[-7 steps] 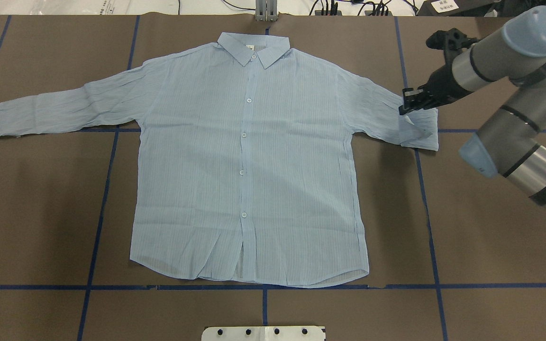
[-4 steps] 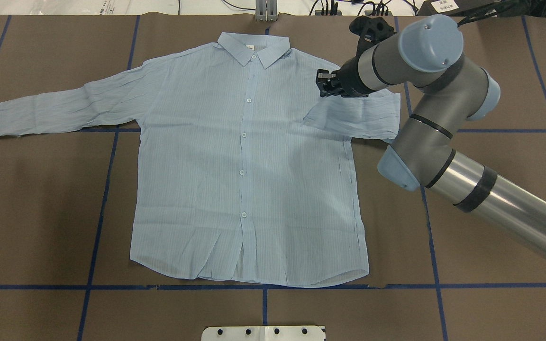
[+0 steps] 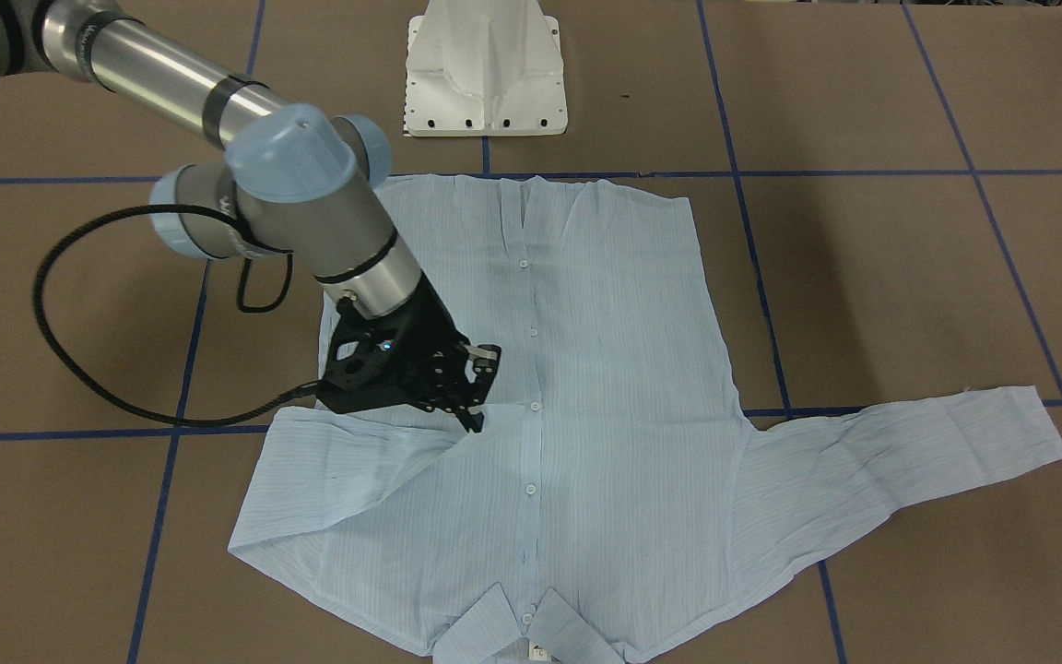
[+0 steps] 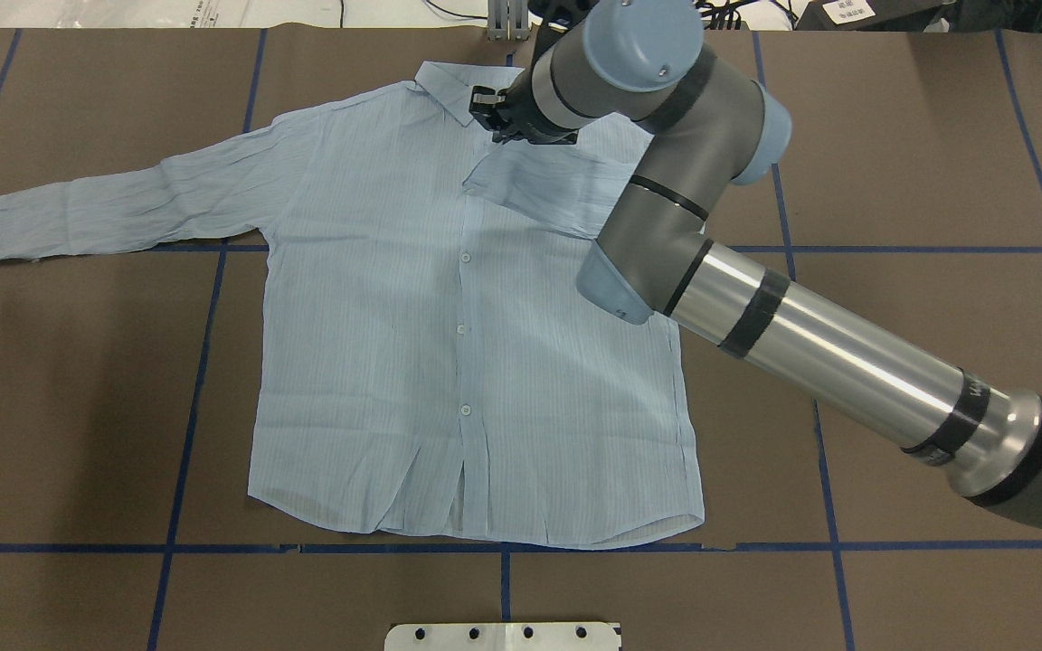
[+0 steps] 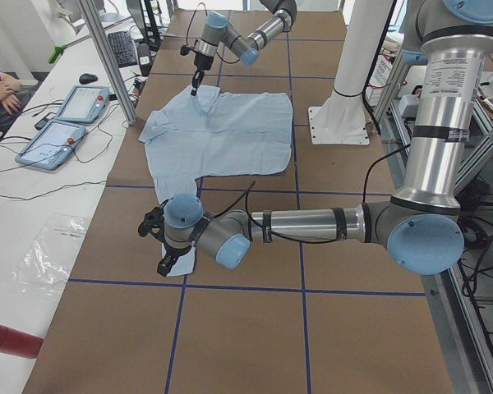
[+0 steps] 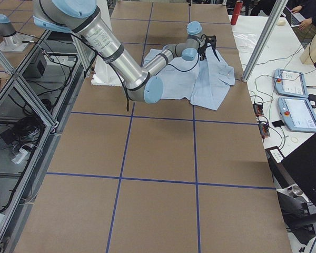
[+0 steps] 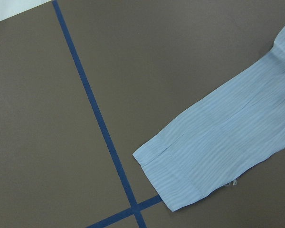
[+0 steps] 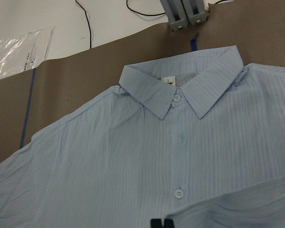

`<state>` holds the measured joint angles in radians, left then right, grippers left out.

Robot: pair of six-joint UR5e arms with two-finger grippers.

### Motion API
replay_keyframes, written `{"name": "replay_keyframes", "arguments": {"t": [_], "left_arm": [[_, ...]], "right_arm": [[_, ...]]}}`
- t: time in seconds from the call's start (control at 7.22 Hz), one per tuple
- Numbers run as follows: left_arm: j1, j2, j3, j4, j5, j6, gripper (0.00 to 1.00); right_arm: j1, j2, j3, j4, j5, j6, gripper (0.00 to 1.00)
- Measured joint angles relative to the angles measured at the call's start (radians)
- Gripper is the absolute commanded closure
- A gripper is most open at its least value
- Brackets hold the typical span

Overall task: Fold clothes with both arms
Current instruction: 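Carry the grasped sleeve with the right gripper across the shirt toward the collar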

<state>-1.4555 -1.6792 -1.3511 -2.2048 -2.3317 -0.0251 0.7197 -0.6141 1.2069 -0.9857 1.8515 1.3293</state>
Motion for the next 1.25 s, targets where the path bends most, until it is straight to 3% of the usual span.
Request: {"name": "replay_keyframes", "arguments": {"t": [0.42, 0.97, 1.25], "left_arm": [[0.0, -0.005, 0.032, -0.015, 0.0, 0.002, 0.01], [0.0, -0.006, 0.042, -0.016, 0.002, 0.004, 0.01], [0.0, -0.007, 0.043, -0.019, 0.002, 0.004, 0.01]], "right_arm": [[-0.081, 0.138, -0.174, 0.002, -0.072, -0.042, 1.0], [-0.127, 0.199, -0.219, 0.005, -0.09, -0.055, 1.0], [-0.13, 0.224, -0.308, 0.048, -0.114, -0.057, 1.0]]}}
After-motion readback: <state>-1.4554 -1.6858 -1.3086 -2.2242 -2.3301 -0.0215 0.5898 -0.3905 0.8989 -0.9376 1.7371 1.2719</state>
